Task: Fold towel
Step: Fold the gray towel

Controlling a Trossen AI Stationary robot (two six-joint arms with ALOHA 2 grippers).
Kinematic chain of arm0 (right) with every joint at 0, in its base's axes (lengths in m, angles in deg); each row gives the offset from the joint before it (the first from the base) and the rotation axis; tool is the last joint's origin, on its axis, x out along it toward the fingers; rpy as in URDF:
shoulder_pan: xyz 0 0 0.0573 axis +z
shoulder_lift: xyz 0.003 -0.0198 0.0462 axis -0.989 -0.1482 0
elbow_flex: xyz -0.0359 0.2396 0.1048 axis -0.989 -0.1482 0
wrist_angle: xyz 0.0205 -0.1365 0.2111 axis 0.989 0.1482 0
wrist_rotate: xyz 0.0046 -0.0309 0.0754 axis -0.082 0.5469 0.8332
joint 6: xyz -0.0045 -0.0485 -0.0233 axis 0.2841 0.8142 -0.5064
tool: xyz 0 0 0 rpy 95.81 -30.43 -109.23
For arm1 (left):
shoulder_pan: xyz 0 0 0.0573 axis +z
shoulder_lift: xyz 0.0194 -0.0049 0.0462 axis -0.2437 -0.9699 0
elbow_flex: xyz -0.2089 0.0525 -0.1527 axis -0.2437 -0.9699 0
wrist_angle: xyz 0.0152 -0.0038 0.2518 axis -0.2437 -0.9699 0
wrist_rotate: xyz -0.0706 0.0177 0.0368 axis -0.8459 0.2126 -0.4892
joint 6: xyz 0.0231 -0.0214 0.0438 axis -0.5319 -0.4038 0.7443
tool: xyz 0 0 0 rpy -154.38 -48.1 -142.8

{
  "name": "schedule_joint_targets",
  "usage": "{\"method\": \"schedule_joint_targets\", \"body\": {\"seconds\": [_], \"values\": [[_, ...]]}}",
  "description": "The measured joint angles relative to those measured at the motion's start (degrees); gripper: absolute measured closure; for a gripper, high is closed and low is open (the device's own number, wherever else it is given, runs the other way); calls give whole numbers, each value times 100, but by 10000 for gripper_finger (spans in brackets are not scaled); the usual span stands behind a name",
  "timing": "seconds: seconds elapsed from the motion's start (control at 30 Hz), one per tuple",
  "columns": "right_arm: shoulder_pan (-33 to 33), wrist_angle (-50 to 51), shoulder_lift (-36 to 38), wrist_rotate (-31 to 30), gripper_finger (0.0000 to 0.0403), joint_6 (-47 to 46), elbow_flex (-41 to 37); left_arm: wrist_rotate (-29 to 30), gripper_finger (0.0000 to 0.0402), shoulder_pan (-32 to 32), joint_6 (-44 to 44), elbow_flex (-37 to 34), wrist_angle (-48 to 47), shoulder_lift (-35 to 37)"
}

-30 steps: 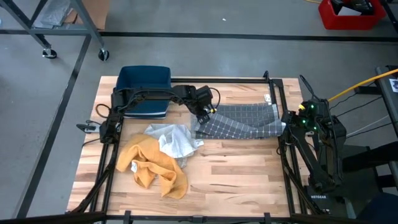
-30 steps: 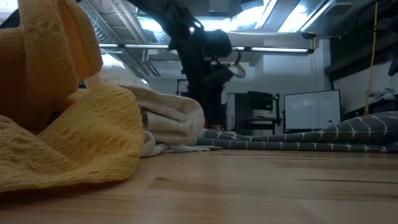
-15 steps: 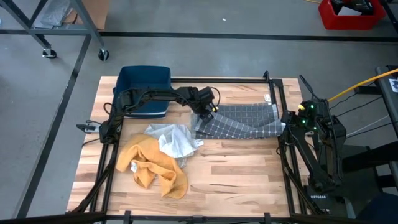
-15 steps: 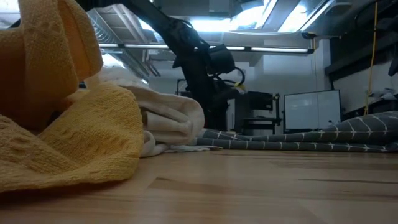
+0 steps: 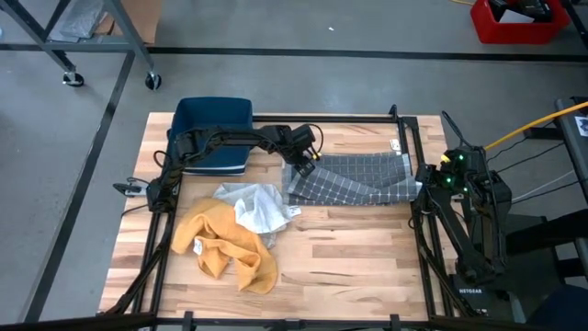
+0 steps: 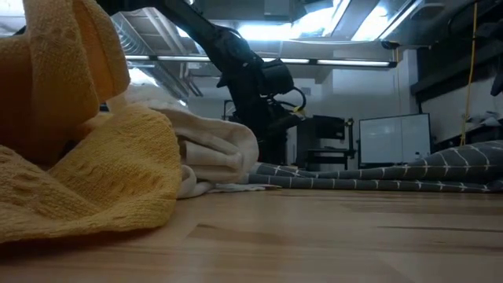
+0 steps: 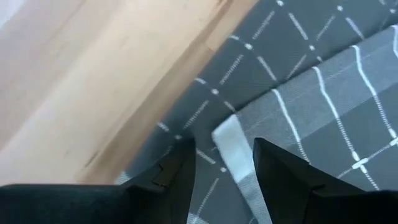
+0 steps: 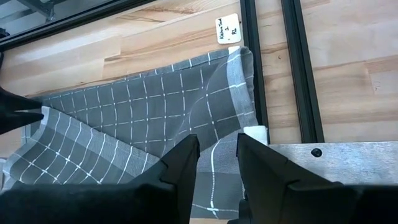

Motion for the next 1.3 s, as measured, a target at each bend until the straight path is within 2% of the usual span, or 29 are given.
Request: {"method": "schedule_joint_targets", "body": {"seconds": [0.2,0.33,0.73,0.87,1.1,1.3], "values": [[0,2,0,2,281,0,0,-107,251,-103,-17,-1,73,-97],[0,1,0,7,281,0,0,-135,272,-145,-17,-1,148,-97],[2,2,0,15,281,0,0,-60,395,-136,-22,-1,210,-101],[0,2,0,13,281,6,0,17,395,-129,-108,1,126,-100],[0,4,0,17,281,15,0,674,399,-129,-208,1,-578,82],[0,4,0,17,281,17,0,946,400,-140,-294,9,-461,115]]}}
